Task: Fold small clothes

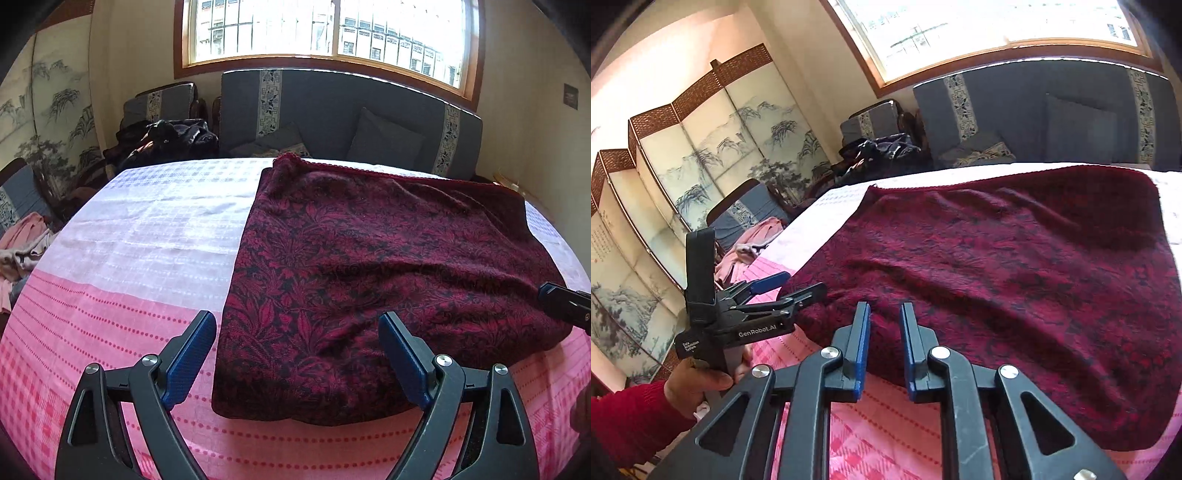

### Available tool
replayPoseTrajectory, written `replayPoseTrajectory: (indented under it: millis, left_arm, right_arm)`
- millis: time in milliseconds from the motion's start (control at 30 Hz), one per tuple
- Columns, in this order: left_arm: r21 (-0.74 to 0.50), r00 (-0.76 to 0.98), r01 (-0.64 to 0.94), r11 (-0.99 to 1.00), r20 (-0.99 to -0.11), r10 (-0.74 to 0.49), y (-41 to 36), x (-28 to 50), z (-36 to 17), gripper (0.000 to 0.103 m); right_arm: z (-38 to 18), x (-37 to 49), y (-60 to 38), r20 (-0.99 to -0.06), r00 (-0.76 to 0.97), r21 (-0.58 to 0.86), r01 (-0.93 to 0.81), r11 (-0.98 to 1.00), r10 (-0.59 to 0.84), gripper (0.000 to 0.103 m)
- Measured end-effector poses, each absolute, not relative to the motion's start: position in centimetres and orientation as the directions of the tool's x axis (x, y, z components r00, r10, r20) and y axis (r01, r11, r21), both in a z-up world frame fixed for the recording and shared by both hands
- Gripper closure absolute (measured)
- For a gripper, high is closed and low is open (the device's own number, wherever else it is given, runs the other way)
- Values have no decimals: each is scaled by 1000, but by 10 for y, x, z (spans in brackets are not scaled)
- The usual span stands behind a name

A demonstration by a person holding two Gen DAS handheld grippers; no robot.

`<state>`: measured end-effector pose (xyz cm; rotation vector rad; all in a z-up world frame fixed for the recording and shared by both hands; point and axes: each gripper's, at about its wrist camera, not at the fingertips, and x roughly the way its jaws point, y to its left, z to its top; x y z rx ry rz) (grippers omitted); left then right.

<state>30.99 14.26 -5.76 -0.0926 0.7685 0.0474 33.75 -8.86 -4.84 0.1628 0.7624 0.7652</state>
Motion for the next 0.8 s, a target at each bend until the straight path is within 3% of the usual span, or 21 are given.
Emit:
replayPoseTrajectory:
  millis: [267, 433, 567, 800]
  left_arm:
    - [-234, 649, -177, 956, -758, -65, 183, 312, -92, 14]
    - [-182, 633, -179, 967, -774, -28, 176, 314, -94, 14]
    - [-199, 648, -187, 962, -761, -31, 177, 310, -95, 13]
    - [-193, 652, -197, 961, -758, -19, 175, 307, -95, 13]
  right_arm:
    - [-103, 348, -14, -753, 370, 298, -547, 783, 545, 95]
    - [-104, 349, -17, -757, 358, 313, -535, 785, 546, 97]
    - [-82, 334, -52, -666, 439, 365, -513, 777, 603, 95]
    - [-73, 315, -189, -622, 654, 358, -252, 899, 431, 95]
